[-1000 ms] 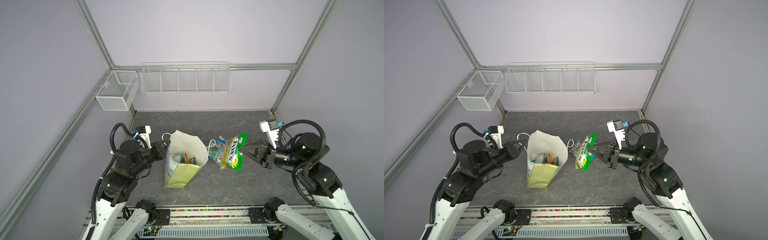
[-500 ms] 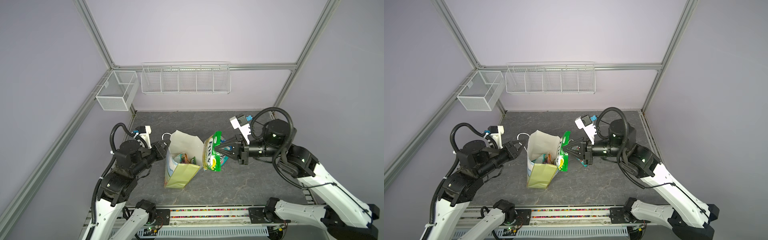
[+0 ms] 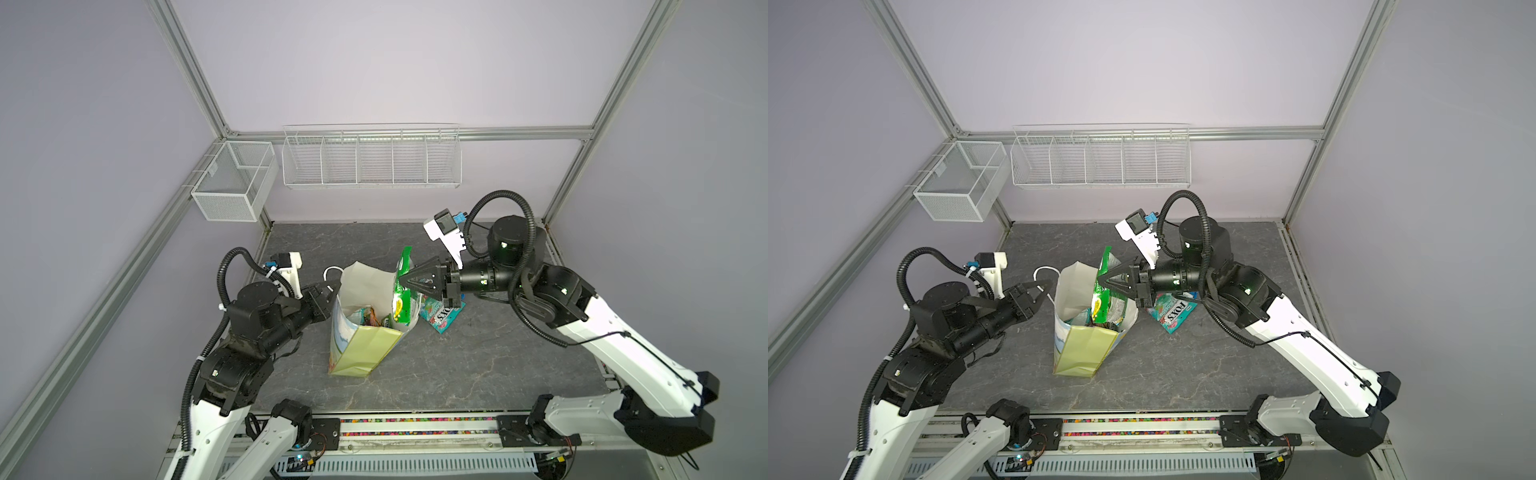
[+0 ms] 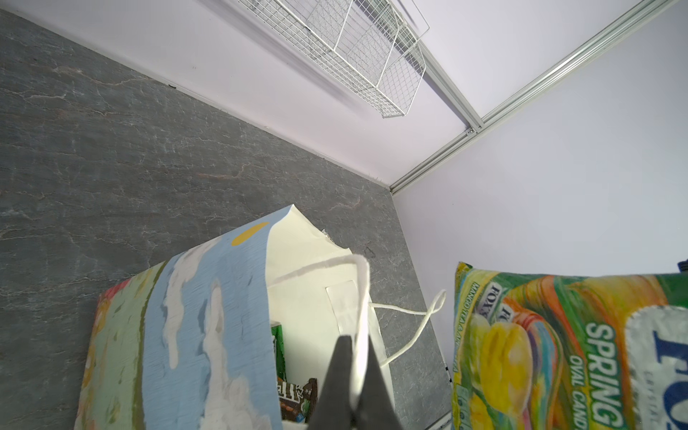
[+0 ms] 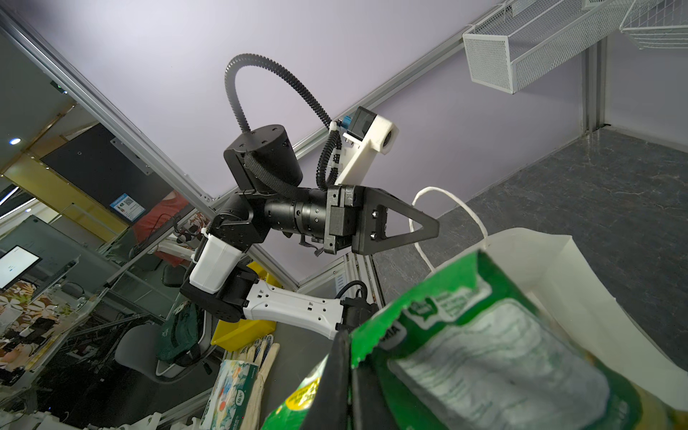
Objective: Place the snacks into the paper bag
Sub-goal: Place the snack in the paper bag.
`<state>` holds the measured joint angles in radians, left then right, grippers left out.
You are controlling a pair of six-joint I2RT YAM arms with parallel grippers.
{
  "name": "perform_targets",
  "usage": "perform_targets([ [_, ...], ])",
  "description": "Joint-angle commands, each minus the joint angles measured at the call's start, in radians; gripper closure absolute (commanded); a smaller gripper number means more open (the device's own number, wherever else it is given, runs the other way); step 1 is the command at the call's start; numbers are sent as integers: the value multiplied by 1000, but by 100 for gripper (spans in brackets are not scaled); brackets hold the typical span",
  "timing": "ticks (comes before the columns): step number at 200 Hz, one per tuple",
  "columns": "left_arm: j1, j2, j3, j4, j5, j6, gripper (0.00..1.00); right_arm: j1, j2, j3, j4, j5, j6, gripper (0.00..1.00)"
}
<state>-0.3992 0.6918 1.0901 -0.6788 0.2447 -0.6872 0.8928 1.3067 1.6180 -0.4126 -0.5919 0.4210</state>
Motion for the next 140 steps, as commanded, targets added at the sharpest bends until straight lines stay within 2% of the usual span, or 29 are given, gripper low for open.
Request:
perform_targets([
  [1, 5, -15, 34, 29, 14, 10, 100, 3, 14, 45, 29, -39, -31, 93],
  [140, 5, -37, 28, 16, 15, 9, 100, -37, 175, 40, 156, -155, 69, 93],
])
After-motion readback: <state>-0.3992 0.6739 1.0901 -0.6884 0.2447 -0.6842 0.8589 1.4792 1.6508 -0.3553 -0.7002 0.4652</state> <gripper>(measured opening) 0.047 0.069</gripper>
